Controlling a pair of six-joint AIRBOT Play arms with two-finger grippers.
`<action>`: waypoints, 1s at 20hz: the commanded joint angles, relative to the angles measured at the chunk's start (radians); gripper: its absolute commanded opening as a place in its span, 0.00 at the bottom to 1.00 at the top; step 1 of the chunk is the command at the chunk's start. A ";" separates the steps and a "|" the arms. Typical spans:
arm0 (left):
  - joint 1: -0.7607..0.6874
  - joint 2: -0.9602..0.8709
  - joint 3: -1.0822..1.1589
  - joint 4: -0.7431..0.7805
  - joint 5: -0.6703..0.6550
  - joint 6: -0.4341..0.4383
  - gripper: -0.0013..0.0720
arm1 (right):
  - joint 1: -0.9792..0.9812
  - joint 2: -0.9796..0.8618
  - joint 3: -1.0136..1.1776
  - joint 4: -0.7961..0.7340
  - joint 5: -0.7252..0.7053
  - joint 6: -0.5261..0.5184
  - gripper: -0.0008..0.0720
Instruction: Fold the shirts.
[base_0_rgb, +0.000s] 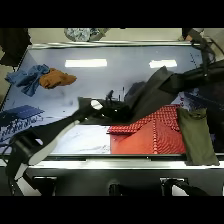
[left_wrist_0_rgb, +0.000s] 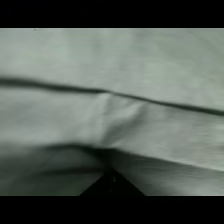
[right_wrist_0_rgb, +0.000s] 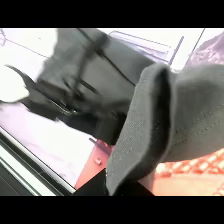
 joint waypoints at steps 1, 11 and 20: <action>-0.049 -0.027 0.001 -0.208 0.081 0.129 0.05 | 0.001 0.042 0.000 -0.048 0.005 0.023 0.09; 0.499 0.535 -0.002 0.578 -0.230 0.005 0.05 | 0.394 -0.272 0.001 0.075 -0.381 0.024 0.09; 0.670 0.835 -0.002 0.619 -0.323 0.007 0.05 | 0.618 -0.644 0.001 0.261 -0.647 0.083 0.95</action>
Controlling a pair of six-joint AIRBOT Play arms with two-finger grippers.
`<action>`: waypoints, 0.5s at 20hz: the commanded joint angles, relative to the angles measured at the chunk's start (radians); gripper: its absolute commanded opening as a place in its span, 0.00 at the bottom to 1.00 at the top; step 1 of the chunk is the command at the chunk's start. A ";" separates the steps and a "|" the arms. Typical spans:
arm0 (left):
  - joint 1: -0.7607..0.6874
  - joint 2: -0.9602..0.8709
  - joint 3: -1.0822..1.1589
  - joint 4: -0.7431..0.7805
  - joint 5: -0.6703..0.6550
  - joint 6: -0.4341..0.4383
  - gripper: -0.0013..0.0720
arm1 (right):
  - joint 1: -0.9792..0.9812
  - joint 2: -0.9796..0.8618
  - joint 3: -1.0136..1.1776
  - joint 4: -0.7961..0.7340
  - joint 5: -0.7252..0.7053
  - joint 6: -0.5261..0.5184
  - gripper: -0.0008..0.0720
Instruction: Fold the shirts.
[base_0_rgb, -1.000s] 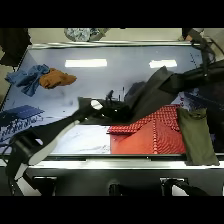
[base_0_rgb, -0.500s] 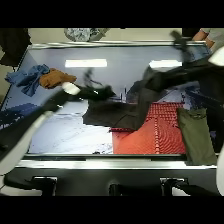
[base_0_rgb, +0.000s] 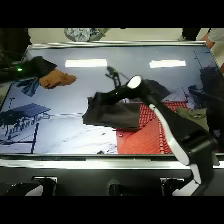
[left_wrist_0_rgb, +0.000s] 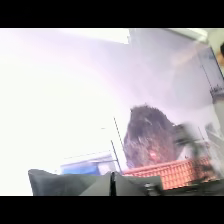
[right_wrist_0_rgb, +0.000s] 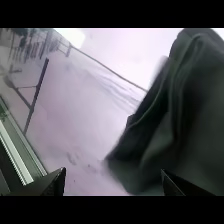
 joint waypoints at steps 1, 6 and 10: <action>0.028 0.058 0.000 0.051 -0.048 -0.001 0.05 | 0.009 -0.067 0.001 -0.004 -0.023 0.008 0.95; 0.028 0.056 0.000 0.211 -0.071 -0.001 0.05 | -0.244 0.090 0.001 -0.473 0.364 -0.010 0.95; 0.025 0.056 0.000 0.224 -0.071 -0.001 0.05 | -0.398 0.112 -0.080 -0.627 0.516 0.009 0.84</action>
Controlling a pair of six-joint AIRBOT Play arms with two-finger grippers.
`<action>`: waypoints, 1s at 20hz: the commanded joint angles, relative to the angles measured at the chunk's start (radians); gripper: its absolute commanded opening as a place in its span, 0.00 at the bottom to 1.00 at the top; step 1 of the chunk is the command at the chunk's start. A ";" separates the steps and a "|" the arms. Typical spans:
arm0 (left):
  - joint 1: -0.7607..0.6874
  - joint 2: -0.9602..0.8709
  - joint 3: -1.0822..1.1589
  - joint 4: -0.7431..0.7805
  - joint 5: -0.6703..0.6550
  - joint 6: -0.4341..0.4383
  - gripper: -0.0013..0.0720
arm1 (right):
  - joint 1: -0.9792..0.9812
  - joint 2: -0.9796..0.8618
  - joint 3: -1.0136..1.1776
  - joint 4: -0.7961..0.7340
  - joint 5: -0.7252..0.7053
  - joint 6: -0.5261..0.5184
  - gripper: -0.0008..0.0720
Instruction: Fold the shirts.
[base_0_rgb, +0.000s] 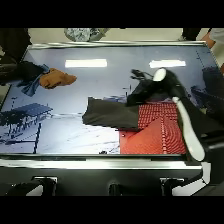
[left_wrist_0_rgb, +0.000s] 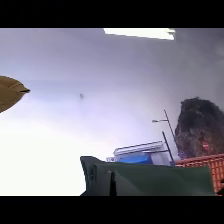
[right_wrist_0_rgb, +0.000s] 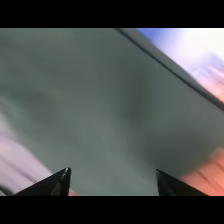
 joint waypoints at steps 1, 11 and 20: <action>-0.001 0.002 0.000 0.036 -0.005 0.000 0.05 | -0.097 0.022 -0.109 -0.074 0.060 0.011 0.85; -0.002 0.002 0.000 0.036 -0.005 0.000 0.06 | -0.068 -0.089 -0.258 0.428 -0.190 -0.051 0.33; -0.001 -0.008 0.000 0.037 -0.005 0.001 0.06 | -0.378 0.195 -0.113 0.376 -0.062 -0.128 0.09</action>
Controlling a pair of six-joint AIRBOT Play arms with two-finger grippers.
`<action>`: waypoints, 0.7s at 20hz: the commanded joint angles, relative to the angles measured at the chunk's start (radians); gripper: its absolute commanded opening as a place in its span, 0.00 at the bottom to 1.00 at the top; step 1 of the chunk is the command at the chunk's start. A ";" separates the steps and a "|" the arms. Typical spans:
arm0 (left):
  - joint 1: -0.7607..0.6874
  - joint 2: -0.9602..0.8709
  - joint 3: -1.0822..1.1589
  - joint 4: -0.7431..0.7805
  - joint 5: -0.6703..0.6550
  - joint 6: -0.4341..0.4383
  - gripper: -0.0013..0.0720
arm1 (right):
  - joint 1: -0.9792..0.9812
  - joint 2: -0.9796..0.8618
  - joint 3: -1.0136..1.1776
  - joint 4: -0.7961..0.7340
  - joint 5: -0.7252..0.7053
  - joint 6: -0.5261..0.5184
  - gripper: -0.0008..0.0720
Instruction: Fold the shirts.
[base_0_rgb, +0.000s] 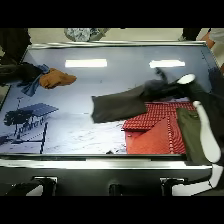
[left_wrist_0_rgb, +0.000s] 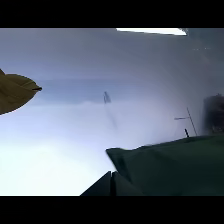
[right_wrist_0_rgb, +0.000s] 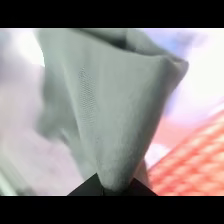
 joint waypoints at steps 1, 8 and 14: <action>0.000 -0.005 0.000 0.000 0.000 0.005 0.06 | -0.187 0.132 0.037 -0.064 0.077 0.058 0.09; 0.000 -0.005 0.000 0.000 0.000 0.031 0.06 | -0.572 0.320 0.037 -0.106 0.138 0.147 0.09; 0.000 -0.005 0.000 0.000 0.000 0.054 0.06 | -0.734 0.336 0.037 -0.092 0.159 0.214 0.09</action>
